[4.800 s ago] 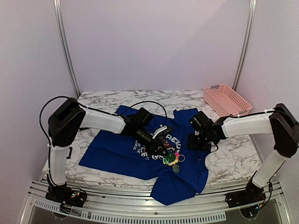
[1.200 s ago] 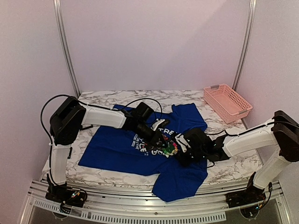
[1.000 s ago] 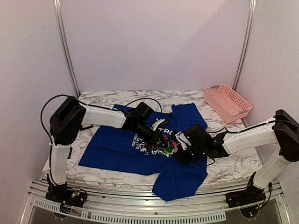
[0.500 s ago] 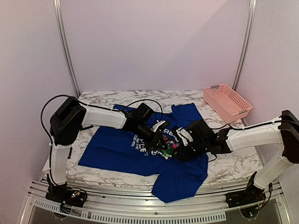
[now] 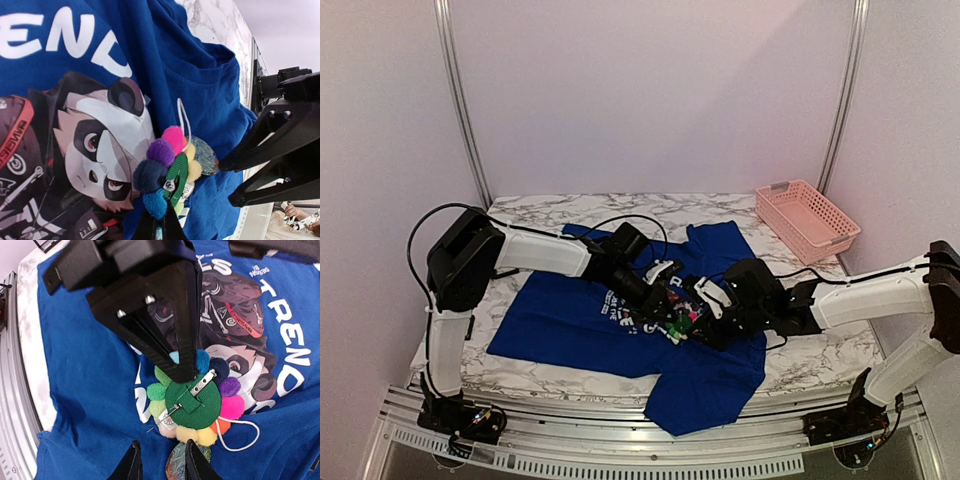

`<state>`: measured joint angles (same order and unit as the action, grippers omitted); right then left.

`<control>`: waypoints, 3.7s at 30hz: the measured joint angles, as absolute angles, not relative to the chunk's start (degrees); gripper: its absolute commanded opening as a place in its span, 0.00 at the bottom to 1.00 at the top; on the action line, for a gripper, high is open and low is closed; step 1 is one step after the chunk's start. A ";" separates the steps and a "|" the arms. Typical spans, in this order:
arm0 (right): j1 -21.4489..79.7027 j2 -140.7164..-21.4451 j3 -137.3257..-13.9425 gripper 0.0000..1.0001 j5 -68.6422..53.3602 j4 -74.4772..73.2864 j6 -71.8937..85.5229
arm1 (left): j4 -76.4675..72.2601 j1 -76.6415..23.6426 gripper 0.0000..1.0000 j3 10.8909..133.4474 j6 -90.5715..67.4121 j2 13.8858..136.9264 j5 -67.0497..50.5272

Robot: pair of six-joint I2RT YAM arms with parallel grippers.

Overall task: Pin the brooch onto the clothing
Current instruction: Pin the clothing with brooches onto the flattened clothing.

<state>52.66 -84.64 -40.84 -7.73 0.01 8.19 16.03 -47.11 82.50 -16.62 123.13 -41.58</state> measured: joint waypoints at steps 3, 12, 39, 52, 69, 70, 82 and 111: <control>52.90 -87.09 -40.47 0.32 -7.88 0.19 7.49 | 16.34 -47.11 0.00 82.50 -16.62 123.13 -41.63; 53.95 -89.03 -39.27 0.21 -7.01 1.13 8.56 | 17.63 -47.09 0.00 82.56 -17.17 123.13 -42.04; 52.42 -86.52 -38.68 0.27 -9.61 2.85 10.92 | 20.69 -47.27 0.00 84.93 -16.25 123.13 -42.85; 36.51 -86.52 -36.99 0.56 -27.05 13.32 20.18 | 20.75 -48.07 0.00 84.90 -12.01 123.13 -42.00; 36.29 -100.64 -37.34 0.11 -43.53 23.22 20.67 | 20.62 -48.29 0.00 84.90 -10.22 123.13 -41.71; 36.29 -101.14 -37.45 0.07 -44.16 23.57 20.80 | 20.64 -48.29 0.00 84.90 -9.89 123.13 -41.74; 33.30 -102.65 -40.80 0.00 -50.70 20.34 23.59 | 26.81 -48.31 0.66 88.62 12.32 123.13 -42.94; 30.83 -110.78 -49.30 0.00 -56.58 7.53 28.29 | 9.96 -55.20 0.40 68.66 37.85 110.78 -28.86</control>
